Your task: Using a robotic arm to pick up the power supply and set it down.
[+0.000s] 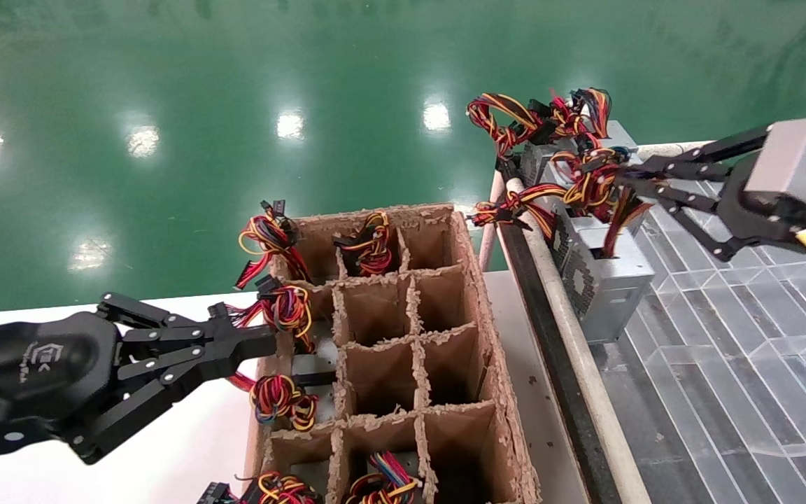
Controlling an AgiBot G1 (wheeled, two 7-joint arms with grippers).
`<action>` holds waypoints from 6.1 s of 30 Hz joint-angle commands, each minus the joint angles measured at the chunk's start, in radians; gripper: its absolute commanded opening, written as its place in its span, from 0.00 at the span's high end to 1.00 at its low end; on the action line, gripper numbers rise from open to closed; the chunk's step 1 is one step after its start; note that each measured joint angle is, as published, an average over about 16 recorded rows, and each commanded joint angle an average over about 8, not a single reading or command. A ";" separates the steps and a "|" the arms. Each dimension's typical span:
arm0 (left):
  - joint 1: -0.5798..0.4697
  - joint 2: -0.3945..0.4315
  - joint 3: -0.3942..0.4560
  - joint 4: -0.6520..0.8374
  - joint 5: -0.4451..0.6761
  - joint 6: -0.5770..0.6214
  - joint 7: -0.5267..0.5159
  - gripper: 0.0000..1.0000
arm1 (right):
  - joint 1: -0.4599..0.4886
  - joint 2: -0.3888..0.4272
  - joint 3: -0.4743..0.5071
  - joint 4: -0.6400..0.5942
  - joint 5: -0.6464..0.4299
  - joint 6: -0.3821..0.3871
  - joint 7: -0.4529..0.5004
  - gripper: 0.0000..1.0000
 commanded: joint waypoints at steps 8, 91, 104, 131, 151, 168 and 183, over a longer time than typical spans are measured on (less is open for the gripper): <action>0.000 0.000 0.000 0.000 0.000 0.000 0.000 1.00 | -0.010 -0.020 -0.024 -0.001 -0.025 0.006 0.032 0.62; 0.000 0.000 0.000 0.000 0.000 0.000 0.000 0.00 | -0.164 -0.094 -0.018 -0.055 0.500 -0.327 0.173 0.00; 0.000 0.000 0.000 0.000 0.000 0.000 0.000 0.00 | -0.206 -0.120 -0.029 -0.068 0.582 -0.378 0.200 0.00; 0.000 0.000 0.000 0.000 0.000 0.000 0.000 0.00 | -0.212 -0.124 -0.032 -0.071 0.595 -0.386 0.204 0.00; 0.000 0.000 0.000 0.000 0.000 0.000 0.000 0.00 | -0.211 -0.123 -0.031 -0.070 0.593 -0.384 0.203 0.00; 0.000 0.000 0.000 0.000 0.000 0.000 0.000 0.00 | -0.210 -0.123 -0.031 -0.070 0.592 -0.384 0.203 0.00; 0.000 0.000 0.000 0.000 0.000 0.000 0.000 0.00 | -0.210 -0.123 -0.031 -0.070 0.592 -0.384 0.203 0.00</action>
